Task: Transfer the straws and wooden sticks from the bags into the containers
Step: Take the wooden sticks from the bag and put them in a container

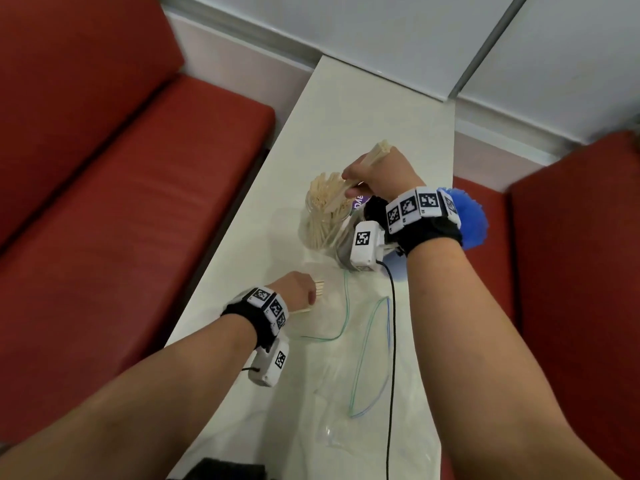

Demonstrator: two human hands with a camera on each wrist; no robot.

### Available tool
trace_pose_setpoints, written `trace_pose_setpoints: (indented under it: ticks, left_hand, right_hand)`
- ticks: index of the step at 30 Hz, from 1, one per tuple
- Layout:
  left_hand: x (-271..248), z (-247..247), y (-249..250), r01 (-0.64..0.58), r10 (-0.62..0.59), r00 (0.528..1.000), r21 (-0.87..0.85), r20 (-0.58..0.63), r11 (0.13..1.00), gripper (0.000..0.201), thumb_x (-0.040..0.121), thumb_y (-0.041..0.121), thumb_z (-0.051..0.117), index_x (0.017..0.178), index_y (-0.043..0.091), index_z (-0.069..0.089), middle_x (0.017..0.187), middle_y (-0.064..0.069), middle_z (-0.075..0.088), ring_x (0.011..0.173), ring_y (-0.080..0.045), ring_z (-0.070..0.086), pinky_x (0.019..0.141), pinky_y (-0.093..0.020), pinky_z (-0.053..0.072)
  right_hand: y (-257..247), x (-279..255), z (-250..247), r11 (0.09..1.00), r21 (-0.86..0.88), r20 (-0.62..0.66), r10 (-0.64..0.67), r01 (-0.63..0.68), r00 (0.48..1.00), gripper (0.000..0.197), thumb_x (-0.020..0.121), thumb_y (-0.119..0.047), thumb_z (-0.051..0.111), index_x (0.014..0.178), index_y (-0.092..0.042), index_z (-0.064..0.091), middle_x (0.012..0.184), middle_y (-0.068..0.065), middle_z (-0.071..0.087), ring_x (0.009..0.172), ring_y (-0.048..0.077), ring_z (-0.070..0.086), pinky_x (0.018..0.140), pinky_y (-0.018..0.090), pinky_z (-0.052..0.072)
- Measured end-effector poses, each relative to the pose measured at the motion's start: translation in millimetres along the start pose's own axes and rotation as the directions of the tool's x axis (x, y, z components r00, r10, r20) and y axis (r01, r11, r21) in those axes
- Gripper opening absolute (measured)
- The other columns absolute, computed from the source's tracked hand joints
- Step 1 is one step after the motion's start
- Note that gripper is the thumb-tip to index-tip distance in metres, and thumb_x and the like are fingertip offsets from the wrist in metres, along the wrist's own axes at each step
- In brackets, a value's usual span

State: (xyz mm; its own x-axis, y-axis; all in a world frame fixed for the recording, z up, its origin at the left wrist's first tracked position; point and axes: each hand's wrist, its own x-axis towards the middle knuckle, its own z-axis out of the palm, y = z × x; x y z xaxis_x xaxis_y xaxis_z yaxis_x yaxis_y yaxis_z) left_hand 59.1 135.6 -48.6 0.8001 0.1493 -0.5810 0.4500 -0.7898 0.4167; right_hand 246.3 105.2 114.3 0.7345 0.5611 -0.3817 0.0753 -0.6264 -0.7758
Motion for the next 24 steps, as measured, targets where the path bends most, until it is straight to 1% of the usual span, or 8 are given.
trace_pose_setpoints:
  ticks: [3,7,9,11,17,20,22,24]
  left_hand:
    - [14,11,-3,-0.006,0.006,1.000,0.139,0.003,0.990,0.030,0.090,0.019,0.061,0.119,0.015,0.060,0.127,-0.006,0.054,0.115,-0.028,0.052,0.095,-0.037,0.045]
    - [22,29,-3,0.032,-0.020,0.999,0.299,-0.043,0.954,0.059,0.083,0.032,0.069,0.132,0.013,0.043,0.130,-0.006,0.039,0.119,-0.029,0.041,0.087,-0.040,0.040]
    - [25,35,-3,0.042,-0.014,0.996,0.323,-0.088,0.945,0.054,0.086,0.027,0.066,0.132,0.012,0.043,0.131,-0.007,0.040,0.119,-0.030,0.041,0.089,-0.041,0.042]
    - [26,37,-4,0.028,0.006,0.994,0.309,-0.105,0.951,0.043,0.090,0.019,0.058,0.130,0.011,0.045,0.130,-0.008,0.044,0.119,-0.030,0.044,0.091,-0.041,0.044]
    - [23,33,-3,0.055,-0.030,0.996,0.313,-0.085,0.948,0.026,0.096,0.009,0.047,0.117,0.009,0.063,0.118,-0.010,0.064,0.108,-0.030,0.062,0.090,-0.037,0.051]
    - [20,32,1,0.058,-0.030,0.996,0.356,-0.082,0.933,0.026,0.095,0.003,0.046,0.113,0.007,0.064,0.115,-0.011,0.067,0.106,-0.030,0.065,0.089,-0.037,0.052]
    - [19,32,3,0.064,-0.031,0.995,0.363,-0.094,0.929,0.027,0.096,0.001,0.044,0.113,0.006,0.064,0.115,-0.012,0.067,0.105,-0.030,0.066,0.088,-0.037,0.053]
    - [18,31,5,0.070,-0.038,0.994,0.338,-0.102,0.939,0.025,0.096,0.002,0.043,0.110,0.006,0.064,0.113,-0.012,0.068,0.102,-0.031,0.066,0.083,-0.036,0.051]
  right_hand:
    - [4,6,6,0.999,-0.045,-0.028,-0.011,0.010,1.000,0.023,0.086,-0.011,0.072,0.103,0.005,0.071,0.086,0.015,0.077,0.079,0.026,0.078,0.060,0.028,0.055]
    - [18,11,25,0.991,-0.130,-0.033,0.014,-0.018,0.999,0.016,0.089,-0.012,0.068,0.099,0.001,0.070,0.089,0.017,0.078,0.078,0.022,0.078,0.073,0.033,0.060]
    - [25,10,32,0.986,-0.167,-0.055,0.013,-0.022,0.998,0.010,0.091,-0.013,0.067,0.094,-0.003,0.069,0.087,0.017,0.078,0.067,0.016,0.075,0.063,0.024,0.059]
    - [30,7,34,0.989,-0.150,-0.083,-0.020,0.007,0.996,0.012,0.090,-0.013,0.070,0.094,-0.002,0.071,0.085,0.017,0.077,0.060,0.016,0.072,0.056,0.023,0.058]
    - [32,-5,38,0.952,-0.157,-0.256,-0.295,0.262,0.921,0.027,0.088,-0.026,0.074,0.113,-0.018,0.069,0.101,0.005,0.068,0.089,0.018,0.063,0.080,0.034,0.052]
    - [38,-11,53,0.896,-0.319,-0.262,-0.397,0.309,0.880,0.036,0.097,-0.024,0.062,0.132,-0.017,0.060,0.125,0.010,0.061,0.117,0.026,0.056,0.097,0.042,0.047]
    - [45,-15,68,0.820,-0.453,-0.223,-0.483,0.349,0.847,0.047,0.103,-0.023,0.051,0.148,-0.014,0.046,0.149,0.014,0.047,0.140,0.033,0.039,0.114,0.046,0.034]
    - [55,-19,83,0.686,-0.645,-0.083,-0.501,0.336,0.862,0.058,0.107,-0.028,0.044,0.159,-0.012,0.025,0.166,0.015,0.022,0.155,0.036,0.012,0.125,0.048,0.014]
